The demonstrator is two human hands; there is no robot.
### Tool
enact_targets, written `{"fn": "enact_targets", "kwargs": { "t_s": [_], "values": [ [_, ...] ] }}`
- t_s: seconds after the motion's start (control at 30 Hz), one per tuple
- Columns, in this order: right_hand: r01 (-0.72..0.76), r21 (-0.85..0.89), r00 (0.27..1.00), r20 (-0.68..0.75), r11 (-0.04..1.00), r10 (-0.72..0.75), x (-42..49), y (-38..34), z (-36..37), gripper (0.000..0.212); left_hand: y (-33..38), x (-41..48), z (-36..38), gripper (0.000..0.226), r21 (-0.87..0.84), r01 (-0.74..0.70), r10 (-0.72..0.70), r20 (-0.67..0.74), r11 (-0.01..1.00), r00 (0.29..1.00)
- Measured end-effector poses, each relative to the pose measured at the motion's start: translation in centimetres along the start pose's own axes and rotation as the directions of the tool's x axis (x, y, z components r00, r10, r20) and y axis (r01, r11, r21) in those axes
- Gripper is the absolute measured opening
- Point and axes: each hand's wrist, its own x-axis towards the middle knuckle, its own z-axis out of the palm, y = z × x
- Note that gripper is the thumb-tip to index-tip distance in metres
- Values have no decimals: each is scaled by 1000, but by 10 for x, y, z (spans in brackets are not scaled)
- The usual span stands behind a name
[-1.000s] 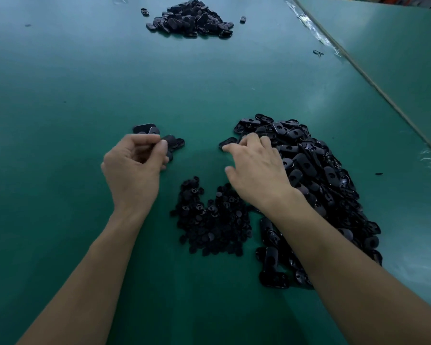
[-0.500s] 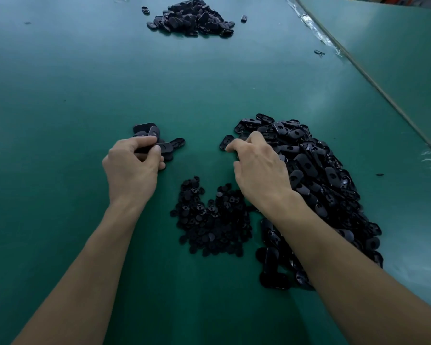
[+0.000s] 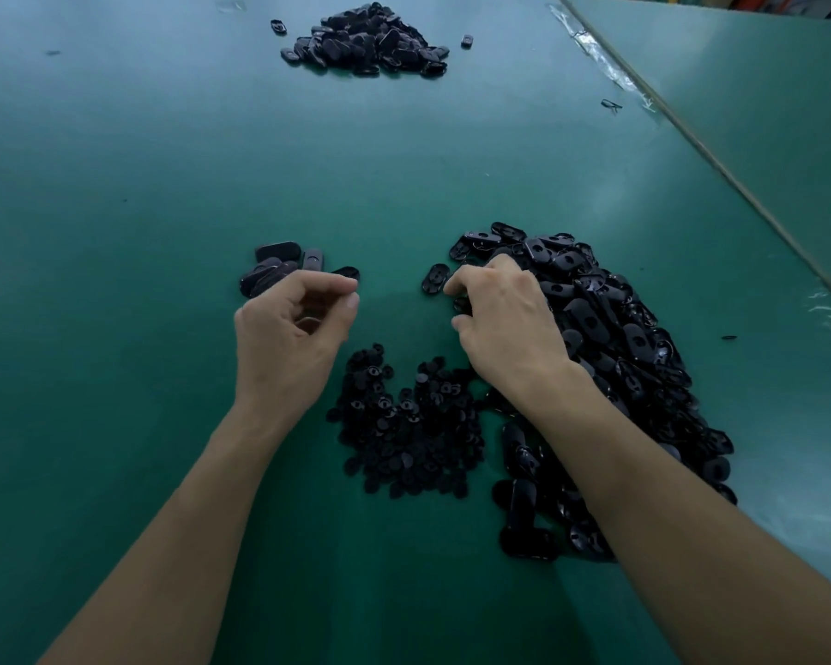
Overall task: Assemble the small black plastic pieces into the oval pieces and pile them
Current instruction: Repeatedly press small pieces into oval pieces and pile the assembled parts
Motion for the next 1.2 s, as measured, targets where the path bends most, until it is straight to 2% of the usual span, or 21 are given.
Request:
{"fn": "enact_targets", "kwargs": {
  "t_s": [0.13, 0.2, 0.33, 0.47, 0.67, 0.83, 0.93, 1.03, 1.13, 1.2],
  "values": [
    [-4, 82, 1000, -10, 997, 5, 1, 1, -3, 15, 5, -6, 5, 17, -82, 28, -23, 70, 996, 997],
    [17, 211, 1000, -6, 977, -16, 0, 0, -5, 9, 7, -8, 6, 13, -97, 37, -28, 91, 995, 995],
    [144, 478, 988, -22, 867, -151, -4, -17, -11, 16, 11, -8, 6, 10, -123, 60, -46, 113, 991, 993],
    [212, 653, 969, -45, 727, -242, -8, -28, -13, 16, 14, -5, 3, 11, -159, 80, -54, 159, 984, 986],
    [165, 713, 973, -5, 681, -231, -8, -26, -9, 19, 12, -4, 3, 9, -298, 152, -114, 142, 942, 983],
    [134, 753, 979, -1, 644, -203, -9, -24, -7, 15, 11, -5, 5, 7, -374, 163, -109, 163, 913, 981],
    [81, 724, 987, 36, 685, -154, -8, -21, -6, 20, 10, -6, 7, 13, -397, 163, -104, 166, 903, 981],
    [22, 661, 976, 147, 750, -158, -6, -18, -6, 16, 9, -5, 8, 24, -408, 159, -101, 160, 899, 982],
    [-1, 633, 960, 218, 774, -176, -8, -18, -4, 11, 9, -5, 8, 20, -413, 161, -101, 164, 896, 981],
    [10, 652, 967, 188, 758, -173, -9, -18, -2, 7, 8, -5, 8, 17, -419, 171, -110, 166, 892, 980]
  ]
}}
